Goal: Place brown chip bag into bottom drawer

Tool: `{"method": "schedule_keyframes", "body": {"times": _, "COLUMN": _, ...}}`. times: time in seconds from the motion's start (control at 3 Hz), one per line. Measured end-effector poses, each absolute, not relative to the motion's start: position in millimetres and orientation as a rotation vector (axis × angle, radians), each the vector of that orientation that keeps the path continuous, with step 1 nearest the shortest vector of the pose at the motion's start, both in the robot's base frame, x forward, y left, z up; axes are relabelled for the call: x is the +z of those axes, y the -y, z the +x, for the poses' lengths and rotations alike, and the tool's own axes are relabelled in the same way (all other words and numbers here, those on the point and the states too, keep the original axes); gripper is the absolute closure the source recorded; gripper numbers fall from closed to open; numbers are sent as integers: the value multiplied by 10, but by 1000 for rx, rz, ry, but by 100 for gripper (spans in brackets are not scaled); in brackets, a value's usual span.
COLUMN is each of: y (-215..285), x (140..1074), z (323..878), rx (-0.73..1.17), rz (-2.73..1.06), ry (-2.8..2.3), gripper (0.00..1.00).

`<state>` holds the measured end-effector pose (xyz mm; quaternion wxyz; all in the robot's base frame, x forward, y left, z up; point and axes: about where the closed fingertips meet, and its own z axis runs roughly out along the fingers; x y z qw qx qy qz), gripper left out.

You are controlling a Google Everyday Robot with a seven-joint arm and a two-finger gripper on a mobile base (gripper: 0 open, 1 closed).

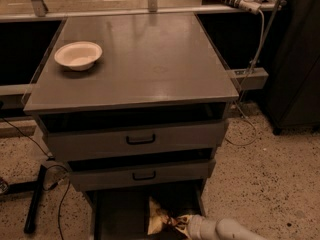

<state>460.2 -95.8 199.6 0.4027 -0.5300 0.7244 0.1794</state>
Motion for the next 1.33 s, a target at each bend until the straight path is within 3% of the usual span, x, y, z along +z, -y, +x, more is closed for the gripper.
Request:
{"method": "schedule_keyframes", "body": {"times": 1.0, "y": 610, "x": 1927, "z": 5008, "rx": 444, "rz": -1378, "ry": -1767, "gripper": 100}}
{"method": "schedule_keyframes", "body": {"times": 1.33, "y": 609, "x": 1926, "z": 5009, "rx": 444, "rz": -1378, "ry": -1767, "gripper": 82}}
